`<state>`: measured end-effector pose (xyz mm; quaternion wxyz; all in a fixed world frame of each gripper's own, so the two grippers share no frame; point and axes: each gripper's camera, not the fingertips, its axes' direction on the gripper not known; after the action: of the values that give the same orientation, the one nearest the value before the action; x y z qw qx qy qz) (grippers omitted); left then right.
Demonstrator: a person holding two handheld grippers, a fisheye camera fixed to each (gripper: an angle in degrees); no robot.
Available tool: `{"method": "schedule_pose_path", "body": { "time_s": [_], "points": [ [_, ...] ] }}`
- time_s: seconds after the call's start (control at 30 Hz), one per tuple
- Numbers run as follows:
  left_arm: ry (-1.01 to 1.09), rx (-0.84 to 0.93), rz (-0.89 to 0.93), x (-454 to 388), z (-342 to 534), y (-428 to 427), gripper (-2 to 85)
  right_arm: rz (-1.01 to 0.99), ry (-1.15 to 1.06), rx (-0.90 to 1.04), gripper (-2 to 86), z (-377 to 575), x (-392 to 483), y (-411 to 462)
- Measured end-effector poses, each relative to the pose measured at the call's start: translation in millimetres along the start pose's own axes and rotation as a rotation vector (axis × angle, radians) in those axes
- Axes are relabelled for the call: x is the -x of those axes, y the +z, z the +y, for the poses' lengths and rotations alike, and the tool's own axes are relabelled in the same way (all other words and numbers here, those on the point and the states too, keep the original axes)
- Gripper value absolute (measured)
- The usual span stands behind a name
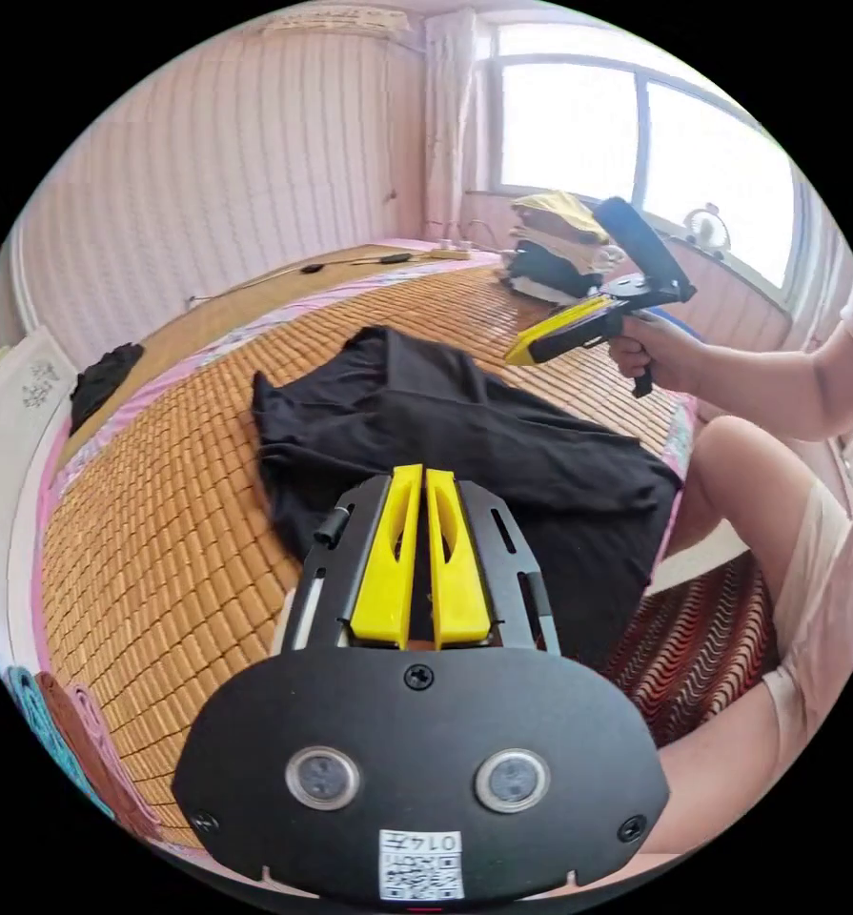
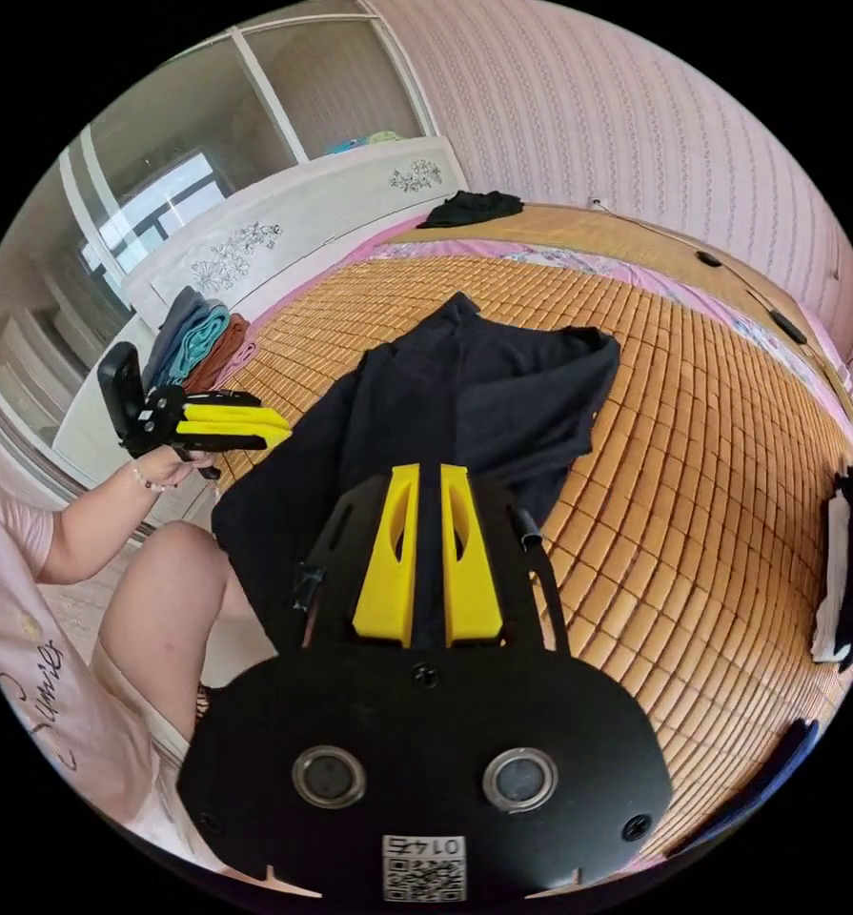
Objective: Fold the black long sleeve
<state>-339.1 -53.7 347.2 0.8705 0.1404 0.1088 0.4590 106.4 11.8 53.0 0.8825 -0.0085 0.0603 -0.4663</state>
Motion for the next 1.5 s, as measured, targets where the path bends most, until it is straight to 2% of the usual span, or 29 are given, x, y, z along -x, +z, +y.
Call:
{"method": "schedule_pose_path", "body": {
  "time_s": [0.1,0.2,0.27,0.33,0.47,0.6,0.73,0.9,1.03,1.13,1.2,1.23,1.37,1.4,1.47,1.5],
  "points": [
    [-0.037,0.006,-0.143,49.8,-17.1,16.7,0.9,-0.008,-0.076,0.005,6.7,-78.6,-8.7,42.1],
    [-0.042,0.070,-0.100,80.4,-34.2,48.6,5.4,-0.016,-0.064,0.019,8.3,-146.4,-23.6,88.7],
    [-0.052,0.129,-0.112,91.2,-41.3,70.0,6.8,-0.009,-0.041,0.098,9.8,-187.0,-36.1,131.8],
    [-0.069,0.168,-0.129,101.5,-44.9,88.2,6.6,-0.039,-0.023,0.163,9.5,-209.4,-42.9,159.6],
    [-0.158,0.227,-0.034,130.3,-44.1,110.0,0.5,-0.014,-0.065,0.222,1.1,-246.3,-39.4,189.2],
    [-0.298,0.152,-0.080,159.4,-27.6,101.0,-0.8,0.008,-0.181,0.174,0.0,-272.6,-24.4,187.9],
    [-0.394,0.160,-0.057,181.4,-16.1,107.7,-0.7,0.070,-0.227,0.245,0.7,-279.1,-21.0,204.8],
    [-0.411,0.152,-0.150,188.8,-10.2,85.2,0.7,0.149,-0.185,0.110,5.2,-252.2,-48.4,148.3],
    [-0.301,0.143,-0.060,157.0,-5.0,62.6,0.7,0.059,-0.183,0.050,0.7,-169.3,-64.8,73.6],
    [-0.247,0.130,0.157,95.4,1.2,55.4,0.6,0.053,-0.183,0.142,-0.6,-82.1,-58.9,49.8],
    [-0.252,0.081,0.424,33.8,-0.8,60.0,2.0,0.030,-0.150,0.208,-0.8,-32.2,-52.8,43.3],
    [-0.235,0.087,0.448,18.6,-3.4,62.4,2.5,0.014,-0.119,0.243,-0.8,-3.7,-48.2,39.7],
    [-0.068,0.205,0.280,-55.3,-23.9,83.9,4.7,-0.041,0.003,0.245,-0.9,59.6,-32.0,21.6],
    [-0.019,0.259,0.288,-64.5,-26.2,91.8,4.5,-0.051,0.001,0.252,-0.9,64.7,-29.8,20.7],
    [0.009,0.342,0.332,-69.2,-24.8,101.7,4.3,0.059,-0.027,0.342,-0.8,81.7,-26.3,30.4],
    [0.035,0.336,0.350,-66.3,-24.4,96.1,3.8,0.086,-0.039,0.371,-0.8,85.3,-26.5,34.9]
  ]
}}
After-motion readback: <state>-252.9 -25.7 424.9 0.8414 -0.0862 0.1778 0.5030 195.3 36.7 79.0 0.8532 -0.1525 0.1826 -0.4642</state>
